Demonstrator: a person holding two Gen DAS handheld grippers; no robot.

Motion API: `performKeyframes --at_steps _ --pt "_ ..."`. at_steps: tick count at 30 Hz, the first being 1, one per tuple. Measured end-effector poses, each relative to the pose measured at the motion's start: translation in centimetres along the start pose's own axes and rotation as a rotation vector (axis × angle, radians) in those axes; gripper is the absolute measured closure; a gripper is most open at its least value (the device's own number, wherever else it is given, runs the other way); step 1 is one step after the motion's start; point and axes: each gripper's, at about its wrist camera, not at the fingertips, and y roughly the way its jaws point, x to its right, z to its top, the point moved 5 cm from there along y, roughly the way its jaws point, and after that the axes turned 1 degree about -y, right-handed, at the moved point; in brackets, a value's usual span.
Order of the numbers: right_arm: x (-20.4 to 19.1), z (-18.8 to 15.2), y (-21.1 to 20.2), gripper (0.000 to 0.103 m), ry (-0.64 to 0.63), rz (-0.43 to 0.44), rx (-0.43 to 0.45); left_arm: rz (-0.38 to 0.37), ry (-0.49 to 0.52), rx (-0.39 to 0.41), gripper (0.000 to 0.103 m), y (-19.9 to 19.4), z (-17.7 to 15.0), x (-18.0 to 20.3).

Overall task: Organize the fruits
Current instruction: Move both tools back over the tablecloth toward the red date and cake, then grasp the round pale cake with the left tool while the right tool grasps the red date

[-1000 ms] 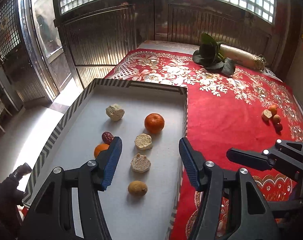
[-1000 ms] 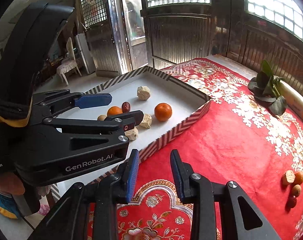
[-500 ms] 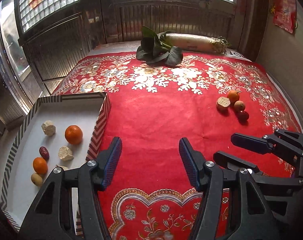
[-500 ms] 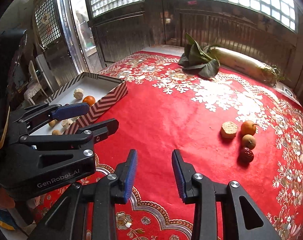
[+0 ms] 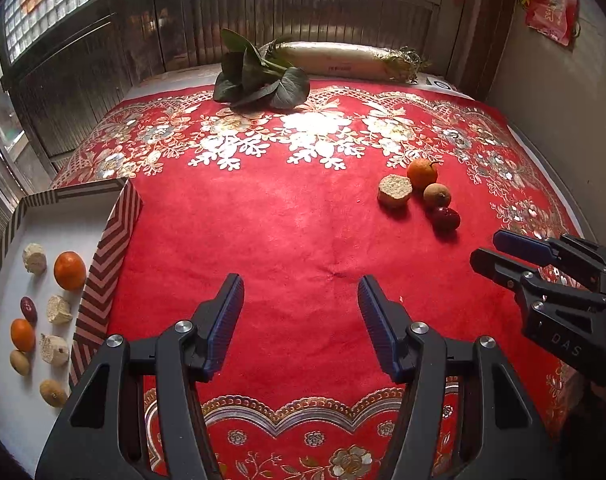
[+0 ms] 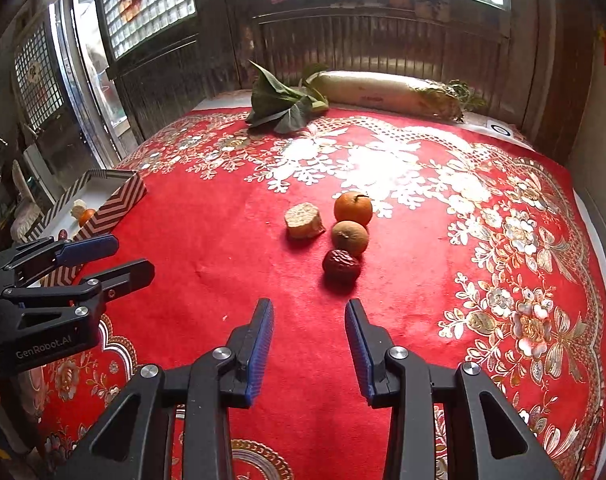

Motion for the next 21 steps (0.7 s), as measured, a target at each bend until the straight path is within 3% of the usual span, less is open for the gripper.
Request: performKeyframes --at_steps 9,13,14,15,21 --pt "1.5 1.6 3.3 0.067 -0.013 -0.013 -0.024 -0.010 0.012 -0.014 0.043 1.2 0.6 1.4" --pt "1.2 2.4 4.9 0.068 -0.021 0.022 -0.030 -0.017 0.008 -0.019 0.043 1.7 1.3 1.7" --pt "1.1 2.4 5.2 0.068 -0.035 0.023 -0.037 -0.019 0.009 -0.018 0.043 1.8 1.6 1.8" --pt "1.0 2.3 5.6 0.077 -0.046 0.013 -0.049 -0.021 0.010 -0.019 0.043 1.9 1.8 2.0" --pt "1.9 1.8 4.3 0.078 -0.030 0.034 -0.022 -0.037 0.016 -0.033 0.043 3.7 3.6 3.3"
